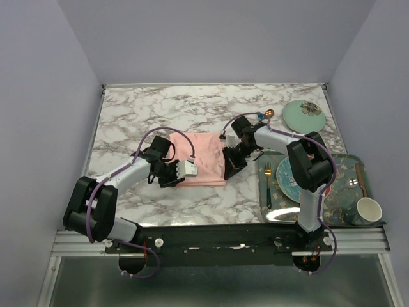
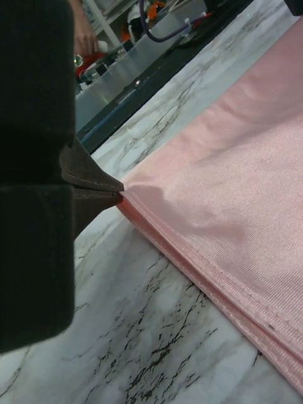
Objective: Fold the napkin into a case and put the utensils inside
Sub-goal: Smooth out the lower triangle-folded napkin at the center of the board.
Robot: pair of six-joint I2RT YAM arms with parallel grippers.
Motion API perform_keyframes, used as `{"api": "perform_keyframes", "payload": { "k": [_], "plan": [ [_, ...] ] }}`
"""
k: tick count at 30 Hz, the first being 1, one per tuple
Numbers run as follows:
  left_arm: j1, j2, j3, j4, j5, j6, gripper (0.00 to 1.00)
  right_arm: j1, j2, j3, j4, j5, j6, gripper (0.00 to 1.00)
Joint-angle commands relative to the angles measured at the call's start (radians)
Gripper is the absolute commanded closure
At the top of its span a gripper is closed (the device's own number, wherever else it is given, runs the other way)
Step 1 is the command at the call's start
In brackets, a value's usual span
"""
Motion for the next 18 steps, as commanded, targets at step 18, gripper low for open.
{"api": "perform_keyframes", "payload": {
  "k": [18],
  "plan": [
    [-0.008,-0.054,-0.005,0.000,0.000,-0.049,0.91,-0.006,0.041,0.034,-0.100,-0.101,0.016,0.99]
  ]
}}
